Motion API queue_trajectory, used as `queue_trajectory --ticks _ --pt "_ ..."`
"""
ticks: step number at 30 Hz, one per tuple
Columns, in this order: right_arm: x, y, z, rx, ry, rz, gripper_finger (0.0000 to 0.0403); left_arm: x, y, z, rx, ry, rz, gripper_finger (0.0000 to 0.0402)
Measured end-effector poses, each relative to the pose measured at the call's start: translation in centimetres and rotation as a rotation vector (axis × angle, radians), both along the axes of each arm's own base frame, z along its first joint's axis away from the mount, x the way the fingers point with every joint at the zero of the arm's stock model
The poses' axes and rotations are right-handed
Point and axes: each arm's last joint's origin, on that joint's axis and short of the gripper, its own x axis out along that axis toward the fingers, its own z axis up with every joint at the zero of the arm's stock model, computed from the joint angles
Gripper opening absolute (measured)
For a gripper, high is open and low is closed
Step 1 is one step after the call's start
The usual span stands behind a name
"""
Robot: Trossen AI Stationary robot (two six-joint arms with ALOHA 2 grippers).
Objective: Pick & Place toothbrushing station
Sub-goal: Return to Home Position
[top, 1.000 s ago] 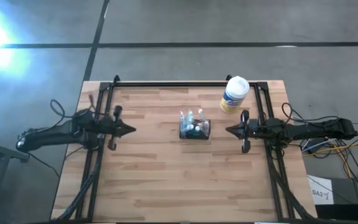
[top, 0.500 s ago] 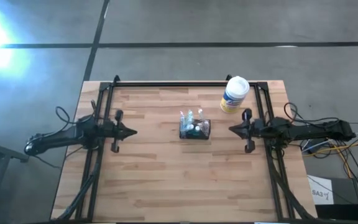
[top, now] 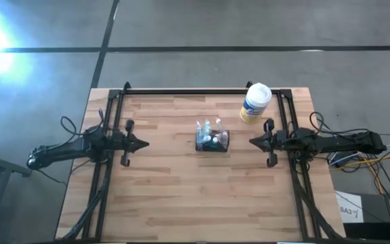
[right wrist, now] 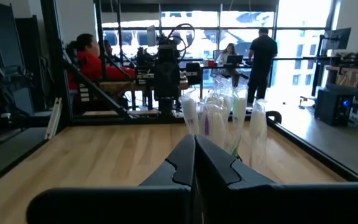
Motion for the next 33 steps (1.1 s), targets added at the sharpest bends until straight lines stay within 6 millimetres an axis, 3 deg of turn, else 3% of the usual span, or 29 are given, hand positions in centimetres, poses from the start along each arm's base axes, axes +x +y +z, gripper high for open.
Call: queue_trajectory --ticks 14,22,33 --pt "0.0 0.0 0.0 0.048 -0.004 0.004 0.0008 0.6 -0.5 -0.8 -0.117 0.102 -0.092 0.0001" --pt "0.0 0.0 0.0 0.072 -0.007 0.007 0.0008 0.7 -1.9 -0.5 -0.007 0.063 -0.154 0.0000" --pt "0.0 0.0 0.1 0.070 -0.013 0.006 0.0008 0.5 -2.0 -0.7 0.023 0.076 -0.130 0.0000"
